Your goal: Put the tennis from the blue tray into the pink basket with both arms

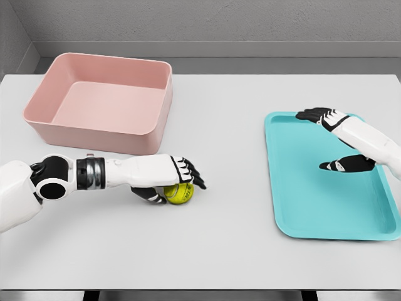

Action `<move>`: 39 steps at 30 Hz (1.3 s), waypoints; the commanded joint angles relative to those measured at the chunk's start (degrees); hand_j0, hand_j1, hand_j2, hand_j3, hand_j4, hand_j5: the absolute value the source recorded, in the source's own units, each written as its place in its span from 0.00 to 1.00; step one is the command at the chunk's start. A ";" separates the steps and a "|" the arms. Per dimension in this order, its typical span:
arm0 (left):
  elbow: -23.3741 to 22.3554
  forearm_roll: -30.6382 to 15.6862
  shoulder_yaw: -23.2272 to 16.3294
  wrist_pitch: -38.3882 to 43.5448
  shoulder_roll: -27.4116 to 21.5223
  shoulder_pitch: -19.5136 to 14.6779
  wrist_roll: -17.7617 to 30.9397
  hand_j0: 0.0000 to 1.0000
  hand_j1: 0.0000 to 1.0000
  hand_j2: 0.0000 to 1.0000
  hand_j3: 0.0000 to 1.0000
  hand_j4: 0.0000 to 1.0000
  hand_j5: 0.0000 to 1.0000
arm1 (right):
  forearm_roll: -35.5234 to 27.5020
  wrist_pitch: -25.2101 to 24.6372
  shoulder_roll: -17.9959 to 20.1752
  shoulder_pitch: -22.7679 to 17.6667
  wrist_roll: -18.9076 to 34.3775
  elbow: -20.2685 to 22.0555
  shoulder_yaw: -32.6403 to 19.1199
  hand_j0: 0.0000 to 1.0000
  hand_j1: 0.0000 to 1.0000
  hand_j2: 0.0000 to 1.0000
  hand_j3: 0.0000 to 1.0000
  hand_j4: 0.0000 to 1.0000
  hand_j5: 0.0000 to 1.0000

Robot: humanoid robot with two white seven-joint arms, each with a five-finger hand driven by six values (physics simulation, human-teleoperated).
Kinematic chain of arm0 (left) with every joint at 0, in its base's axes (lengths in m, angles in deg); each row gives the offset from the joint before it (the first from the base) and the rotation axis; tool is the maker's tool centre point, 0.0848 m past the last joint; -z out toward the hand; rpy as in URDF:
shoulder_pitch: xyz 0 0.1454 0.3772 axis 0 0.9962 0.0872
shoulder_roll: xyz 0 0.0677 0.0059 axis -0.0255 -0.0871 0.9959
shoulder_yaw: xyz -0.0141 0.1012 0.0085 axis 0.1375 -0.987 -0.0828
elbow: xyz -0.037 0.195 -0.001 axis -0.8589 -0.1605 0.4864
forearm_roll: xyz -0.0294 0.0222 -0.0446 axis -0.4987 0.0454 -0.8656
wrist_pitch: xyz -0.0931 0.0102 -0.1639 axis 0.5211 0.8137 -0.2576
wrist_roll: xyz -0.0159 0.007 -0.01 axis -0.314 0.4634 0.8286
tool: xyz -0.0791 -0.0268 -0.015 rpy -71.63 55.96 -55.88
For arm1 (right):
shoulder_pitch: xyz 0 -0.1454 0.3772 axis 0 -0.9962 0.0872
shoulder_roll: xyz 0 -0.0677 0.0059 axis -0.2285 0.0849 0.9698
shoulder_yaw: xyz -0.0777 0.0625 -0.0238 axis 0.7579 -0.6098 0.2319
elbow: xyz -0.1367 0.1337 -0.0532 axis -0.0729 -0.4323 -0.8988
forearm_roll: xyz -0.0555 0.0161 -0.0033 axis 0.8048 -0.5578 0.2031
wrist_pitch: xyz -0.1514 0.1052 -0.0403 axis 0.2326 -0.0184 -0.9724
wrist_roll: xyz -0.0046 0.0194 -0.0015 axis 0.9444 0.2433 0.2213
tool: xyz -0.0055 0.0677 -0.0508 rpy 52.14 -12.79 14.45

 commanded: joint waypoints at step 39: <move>5.63 -2.13 3.02 0.08 -4.51 -1.85 -0.11 0.60 0.60 0.60 0.60 0.60 0.60 | -0.45 -0.15 0.14 -0.09 -0.08 0.06 -0.18 1.00 1.00 1.00 1.00 1.00 1.00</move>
